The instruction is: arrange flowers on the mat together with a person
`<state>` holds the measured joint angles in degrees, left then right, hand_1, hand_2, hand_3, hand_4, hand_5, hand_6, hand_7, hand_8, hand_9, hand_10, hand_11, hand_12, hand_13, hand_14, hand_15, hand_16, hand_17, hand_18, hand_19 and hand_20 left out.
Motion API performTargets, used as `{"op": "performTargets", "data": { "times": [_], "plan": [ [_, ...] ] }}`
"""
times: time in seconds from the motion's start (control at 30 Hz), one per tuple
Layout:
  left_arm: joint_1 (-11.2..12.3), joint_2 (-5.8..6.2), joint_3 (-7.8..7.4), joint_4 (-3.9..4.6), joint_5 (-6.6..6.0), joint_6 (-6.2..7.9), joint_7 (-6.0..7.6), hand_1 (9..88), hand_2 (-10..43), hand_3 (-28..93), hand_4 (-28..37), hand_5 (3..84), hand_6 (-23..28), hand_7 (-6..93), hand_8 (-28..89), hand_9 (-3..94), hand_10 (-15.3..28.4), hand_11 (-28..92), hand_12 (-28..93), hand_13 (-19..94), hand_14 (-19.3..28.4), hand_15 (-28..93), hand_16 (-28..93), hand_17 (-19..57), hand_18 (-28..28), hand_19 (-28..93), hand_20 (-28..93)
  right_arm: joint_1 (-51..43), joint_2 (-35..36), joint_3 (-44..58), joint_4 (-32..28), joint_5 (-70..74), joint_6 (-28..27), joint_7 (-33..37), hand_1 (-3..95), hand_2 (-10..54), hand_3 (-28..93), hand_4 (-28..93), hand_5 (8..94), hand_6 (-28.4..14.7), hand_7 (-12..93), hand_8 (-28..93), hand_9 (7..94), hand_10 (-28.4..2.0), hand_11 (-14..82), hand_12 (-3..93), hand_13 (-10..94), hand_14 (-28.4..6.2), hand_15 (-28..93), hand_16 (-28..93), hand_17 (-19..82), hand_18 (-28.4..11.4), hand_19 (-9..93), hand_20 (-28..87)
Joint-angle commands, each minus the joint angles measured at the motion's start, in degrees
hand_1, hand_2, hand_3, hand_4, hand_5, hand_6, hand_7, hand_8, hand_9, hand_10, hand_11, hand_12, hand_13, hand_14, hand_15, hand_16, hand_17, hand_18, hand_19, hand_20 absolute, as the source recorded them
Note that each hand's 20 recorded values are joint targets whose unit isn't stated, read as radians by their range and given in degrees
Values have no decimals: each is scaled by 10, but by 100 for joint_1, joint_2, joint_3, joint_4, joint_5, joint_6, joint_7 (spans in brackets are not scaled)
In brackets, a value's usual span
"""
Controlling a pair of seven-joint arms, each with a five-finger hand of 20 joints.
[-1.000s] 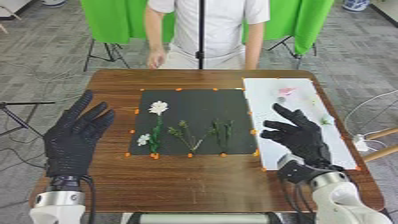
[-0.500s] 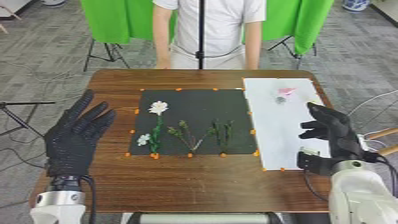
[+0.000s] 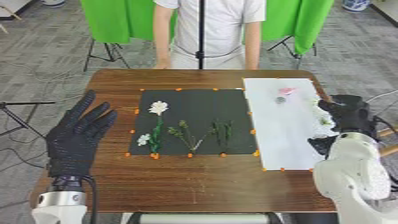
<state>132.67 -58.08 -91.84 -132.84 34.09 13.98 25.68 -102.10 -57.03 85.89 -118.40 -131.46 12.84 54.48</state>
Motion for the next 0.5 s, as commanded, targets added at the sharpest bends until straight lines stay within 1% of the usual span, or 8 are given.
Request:
{"op": "performTargets", "data": {
  "times": [0.03,0.07,0.1,0.17,0.23,0.33,0.43,0.5],
  "plan": [
    [28,28,22,6,-32,30,33,216,88,790,-269,358,88,110,-96,348,208,234,95,270,277,501,-108,-72,241,603,29,515,438,-264,644,-579,-721,397,253,-20,751,-283,488,4,112,-128,733,-177,162,118,707,-161,415,110,185,-223,724,79],
    [33,14,3,4,-10,20,7,215,87,790,-269,358,88,110,-96,348,208,235,96,270,276,501,-108,-72,241,603,29,577,457,-312,730,-546,-841,405,253,-23,751,-283,488,4,112,-128,734,-177,161,118,708,-161,415,111,185,-223,726,76],
    [38,44,11,3,-32,39,57,215,87,791,-269,358,88,110,-96,348,208,235,96,270,276,501,-108,-72,241,603,28,675,493,-401,848,-528,-941,391,253,-25,752,-283,487,2,111,-127,732,-177,161,119,708,-160,414,112,186,-223,727,74],
    [6,37,10,13,-42,32,45,216,87,791,-269,359,88,109,-96,348,208,236,96,270,276,501,-108,-73,241,603,28,806,471,-453,986,-414,-1268,321,253,-28,753,-283,482,2,110,-127,721,-180,157,118,702,-161,414,113,182,-223,725,69],
    [-19,34,13,21,-26,9,47,216,87,791,-269,358,88,109,-96,348,208,236,95,270,276,501,-108,-73,241,604,28,921,481,-566,1143,-402,-1343,275,252,-30,754,-283,478,3,110,-126,712,-181,155,118,697,-161,414,114,178,-223,725,64],
    [-20,60,36,15,-53,34,95,217,88,789,-270,358,88,109,-96,348,208,237,96,270,277,501,-108,-73,241,604,28,1126,462,-712,1344,-274,-1735,288,255,-36,753,-283,476,3,110,-126,704,-181,153,118,688,-162,412,114,171,-221,722,59],
    [-38,63,53,30,-56,37,113,216,88,790,-269,358,88,109,-96,348,208,237,96,270,277,501,-108,-73,241,604,27,1257,519,-895,1541,-283,-1755,267,256,-43,758,-283,468,7,111,-126,683,-181,147,116,673,-164,409,113,162,-221,716,57],
    [-18,62,46,28,-67,45,136,216,88,789,-269,358,87,110,-95,348,208,237,95,270,277,501,-108,-73,241,604,27,1364,500,-961,1665,-257,-2005,297,258,-47,761,-283,467,8,112,-126,678,-180,145,115,670,-164,407,112,159,-221,714,56]
  ]
}}
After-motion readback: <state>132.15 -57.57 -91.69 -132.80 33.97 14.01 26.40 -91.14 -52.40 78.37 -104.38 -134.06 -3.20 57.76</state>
